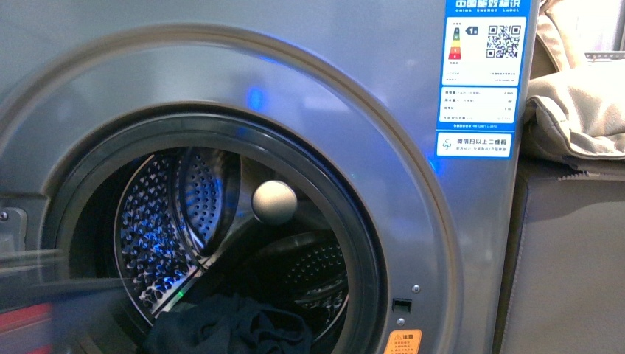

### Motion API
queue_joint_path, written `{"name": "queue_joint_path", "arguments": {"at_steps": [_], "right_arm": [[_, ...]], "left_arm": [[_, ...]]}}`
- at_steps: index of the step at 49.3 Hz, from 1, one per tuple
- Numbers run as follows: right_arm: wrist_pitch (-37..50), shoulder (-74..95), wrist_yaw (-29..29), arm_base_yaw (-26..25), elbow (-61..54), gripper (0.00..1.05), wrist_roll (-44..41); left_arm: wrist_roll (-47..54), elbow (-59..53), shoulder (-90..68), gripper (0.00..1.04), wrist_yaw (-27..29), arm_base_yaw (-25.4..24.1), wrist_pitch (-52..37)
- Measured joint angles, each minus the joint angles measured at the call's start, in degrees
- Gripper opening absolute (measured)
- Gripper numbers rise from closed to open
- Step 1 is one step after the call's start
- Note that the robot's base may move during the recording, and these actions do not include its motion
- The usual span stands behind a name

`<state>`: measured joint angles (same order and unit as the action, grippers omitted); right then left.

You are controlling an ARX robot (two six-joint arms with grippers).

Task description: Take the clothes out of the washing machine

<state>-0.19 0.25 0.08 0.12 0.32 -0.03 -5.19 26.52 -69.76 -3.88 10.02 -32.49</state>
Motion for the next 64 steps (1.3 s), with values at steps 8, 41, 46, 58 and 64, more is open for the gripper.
{"name": "queue_joint_path", "arguments": {"at_steps": [8,41,46,58,64], "right_arm": [[0.00,0.00,0.02,0.00,0.00,0.97,0.00],[0.00,0.00,0.00,0.00,0.00,0.97,0.00],[0.00,0.00,0.02,0.00,0.00,0.97,0.00],[0.00,0.00,0.00,0.00,0.00,0.97,0.00],[0.00,0.00,0.00,0.00,0.00,0.97,0.00]], "left_arm": [[1.49,5.75,-9.94,0.98,-0.87,0.50,-2.08],[4.98,21.29,-30.27,0.98,-6.25,4.85,0.96],[5.16,22.62,-32.59,0.98,-5.60,6.03,0.59],[6.88,24.74,-36.89,0.98,-3.50,7.82,-0.87],[13.29,24.94,-39.39,0.98,0.00,8.31,-6.03]]}}
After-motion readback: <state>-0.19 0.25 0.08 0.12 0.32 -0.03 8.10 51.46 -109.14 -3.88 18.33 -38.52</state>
